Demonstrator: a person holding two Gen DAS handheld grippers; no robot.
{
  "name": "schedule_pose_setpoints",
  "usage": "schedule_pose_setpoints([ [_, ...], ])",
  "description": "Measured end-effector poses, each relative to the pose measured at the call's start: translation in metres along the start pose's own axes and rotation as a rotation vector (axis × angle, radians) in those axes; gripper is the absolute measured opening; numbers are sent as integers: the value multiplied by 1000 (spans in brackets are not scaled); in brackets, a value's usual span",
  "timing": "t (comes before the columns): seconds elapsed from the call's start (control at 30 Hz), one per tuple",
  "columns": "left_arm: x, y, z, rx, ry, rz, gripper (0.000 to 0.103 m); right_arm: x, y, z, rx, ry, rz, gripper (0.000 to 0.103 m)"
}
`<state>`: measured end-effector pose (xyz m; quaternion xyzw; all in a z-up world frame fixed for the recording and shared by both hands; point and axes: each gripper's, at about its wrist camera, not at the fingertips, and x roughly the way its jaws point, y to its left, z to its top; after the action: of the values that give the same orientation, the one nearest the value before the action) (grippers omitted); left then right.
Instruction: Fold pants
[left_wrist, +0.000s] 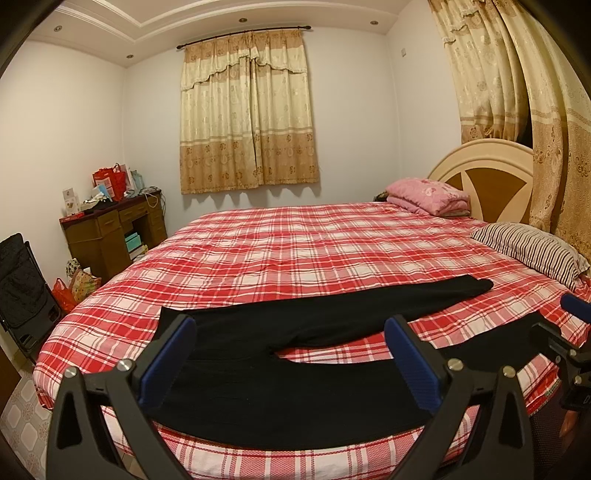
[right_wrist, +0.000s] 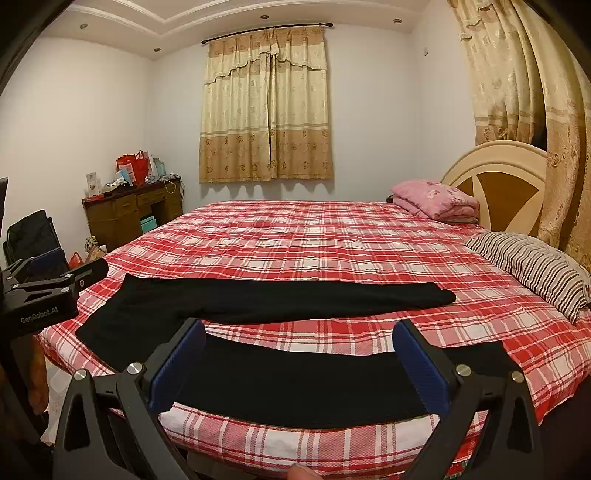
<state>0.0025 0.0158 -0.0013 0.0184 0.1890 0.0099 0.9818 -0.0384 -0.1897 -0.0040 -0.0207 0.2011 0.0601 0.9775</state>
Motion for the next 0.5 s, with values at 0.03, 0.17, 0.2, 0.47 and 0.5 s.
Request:
schedule_pose_setpoints([
  [0.03, 0, 0, 0, 0, 0, 0, 103, 0, 0, 0, 0, 0, -1, 102],
  [0.17, 0, 1, -1, -1, 3, 1, 103, 0, -1, 0, 4, 2, -1, 102],
  [0.2, 0, 1, -1, -1, 4, 1, 103, 0, -1, 0, 4, 2, -2, 102],
  [0.47, -1, 1, -2, -2, 6, 3, 103, 0, -1, 0, 2, 4, -1, 102],
  [0.5, 1, 1, -2, -3, 6, 3, 103, 0, -1, 0, 2, 5, -1, 102],
])
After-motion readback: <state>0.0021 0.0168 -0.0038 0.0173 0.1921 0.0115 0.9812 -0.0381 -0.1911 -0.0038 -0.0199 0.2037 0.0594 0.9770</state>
